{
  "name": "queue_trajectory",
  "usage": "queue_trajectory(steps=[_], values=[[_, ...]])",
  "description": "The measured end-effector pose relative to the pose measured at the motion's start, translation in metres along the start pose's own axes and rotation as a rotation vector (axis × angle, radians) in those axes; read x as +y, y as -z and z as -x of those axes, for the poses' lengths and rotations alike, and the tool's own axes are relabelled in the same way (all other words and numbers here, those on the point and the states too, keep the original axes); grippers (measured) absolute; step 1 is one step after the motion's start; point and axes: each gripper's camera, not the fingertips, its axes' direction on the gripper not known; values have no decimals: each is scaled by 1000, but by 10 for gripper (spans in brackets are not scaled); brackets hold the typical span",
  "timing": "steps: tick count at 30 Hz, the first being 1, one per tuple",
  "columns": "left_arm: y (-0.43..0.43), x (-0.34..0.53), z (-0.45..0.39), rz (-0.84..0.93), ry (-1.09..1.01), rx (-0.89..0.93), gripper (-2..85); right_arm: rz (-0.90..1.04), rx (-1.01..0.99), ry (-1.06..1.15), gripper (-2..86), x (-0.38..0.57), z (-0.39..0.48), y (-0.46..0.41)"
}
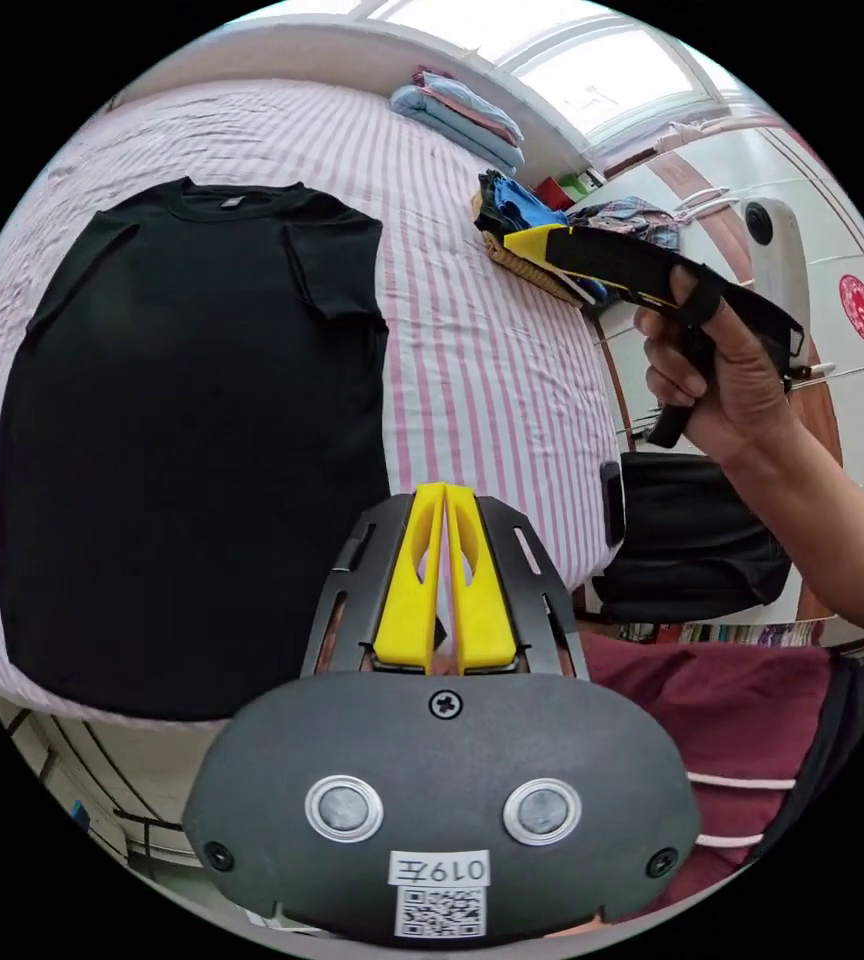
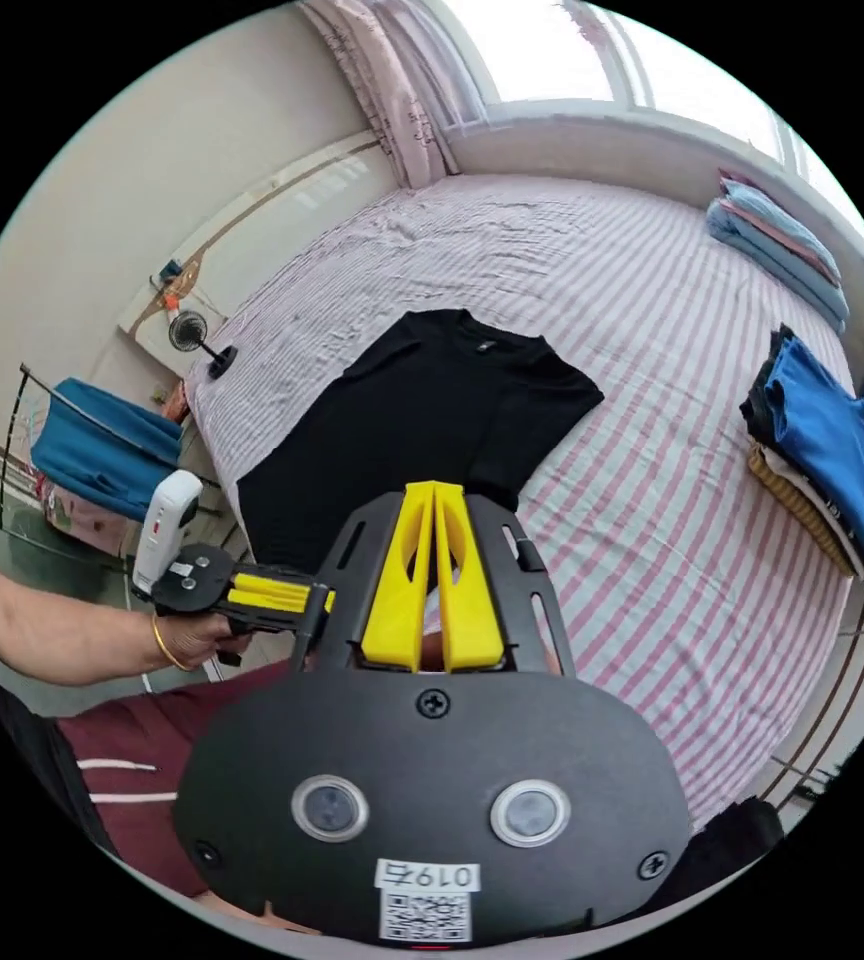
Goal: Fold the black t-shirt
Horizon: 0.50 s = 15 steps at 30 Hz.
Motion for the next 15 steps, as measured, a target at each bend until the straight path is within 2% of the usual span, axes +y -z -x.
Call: queue_trajectory(steps=[4,7,15], values=[[66,46,-12,-2,-41,-103,7,-37,102,203,-9,27,45,58],[105,67,-13,-5,-56,-188,6,-42,92,254,-9,45,63,78],[137,89,40,36,17,-201,5,17,14,92,-7,94,76,87]])
